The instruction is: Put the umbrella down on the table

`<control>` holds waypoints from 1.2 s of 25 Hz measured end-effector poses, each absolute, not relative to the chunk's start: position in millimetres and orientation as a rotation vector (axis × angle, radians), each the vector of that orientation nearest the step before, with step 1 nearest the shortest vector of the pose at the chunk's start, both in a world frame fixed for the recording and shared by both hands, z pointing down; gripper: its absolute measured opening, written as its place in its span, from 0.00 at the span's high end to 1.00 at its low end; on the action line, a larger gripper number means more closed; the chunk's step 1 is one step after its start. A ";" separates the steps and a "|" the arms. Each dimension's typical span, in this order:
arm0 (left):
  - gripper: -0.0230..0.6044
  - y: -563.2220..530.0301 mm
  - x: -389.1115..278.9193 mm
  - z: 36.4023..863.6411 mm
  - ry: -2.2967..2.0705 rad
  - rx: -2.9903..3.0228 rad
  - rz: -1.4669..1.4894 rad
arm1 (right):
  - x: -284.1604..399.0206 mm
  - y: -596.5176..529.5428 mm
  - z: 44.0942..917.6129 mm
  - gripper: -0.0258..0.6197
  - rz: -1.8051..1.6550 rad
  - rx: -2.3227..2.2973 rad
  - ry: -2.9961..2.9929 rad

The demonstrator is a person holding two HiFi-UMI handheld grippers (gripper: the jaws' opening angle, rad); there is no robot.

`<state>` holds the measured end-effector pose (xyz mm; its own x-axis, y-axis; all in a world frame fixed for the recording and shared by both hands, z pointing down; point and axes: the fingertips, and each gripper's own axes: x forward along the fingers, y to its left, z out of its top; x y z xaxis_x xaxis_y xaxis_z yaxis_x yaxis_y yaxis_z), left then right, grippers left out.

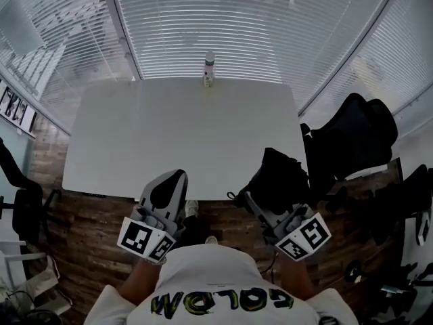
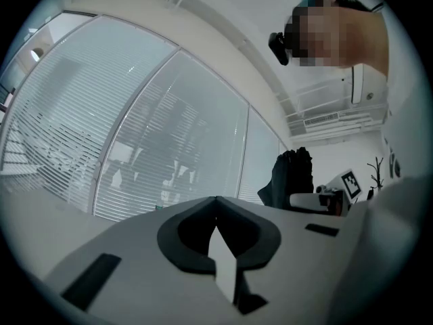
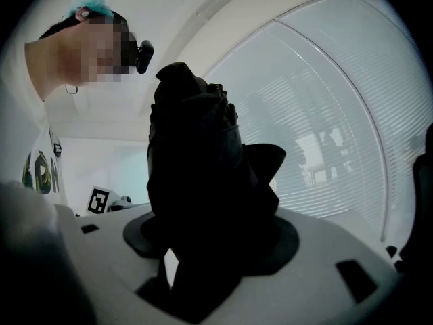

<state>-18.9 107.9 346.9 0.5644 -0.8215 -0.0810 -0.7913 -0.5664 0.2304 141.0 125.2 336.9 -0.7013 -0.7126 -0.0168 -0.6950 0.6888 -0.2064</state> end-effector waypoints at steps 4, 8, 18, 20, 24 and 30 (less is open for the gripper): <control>0.95 63.2 -36.1 346.3 -1.359 2.622 -0.263 | 123.7 80.7 334.3 0.54 -0.282 -1.175 2.800; 0.95 18.2 -54.6 343.8 -1.343 2.624 -0.261 | 103.4 37.1 331.0 0.54 -0.285 -1.185 2.796; 0.95 -73.8 -92.4 340.7 -1.297 2.642 -0.267 | 60.4 -52.0 327.8 0.54 -0.274 -1.213 2.793; 0.95 -85.9 -98.3 342.7 -1.288 2.642 -0.264 | 54.4 -63.8 330.2 0.54 -0.281 -1.222 2.792; 0.95 -100.0 -109.0 346.3 -1.268 2.642 -0.255 | 42.9 -76.8 333.3 0.54 -0.289 -1.243 2.789; 0.95 -104.9 -110.2 352.1 -1.234 2.647 -0.247 | 37.0 -80.4 338.1 0.54 -0.294 -1.262 2.792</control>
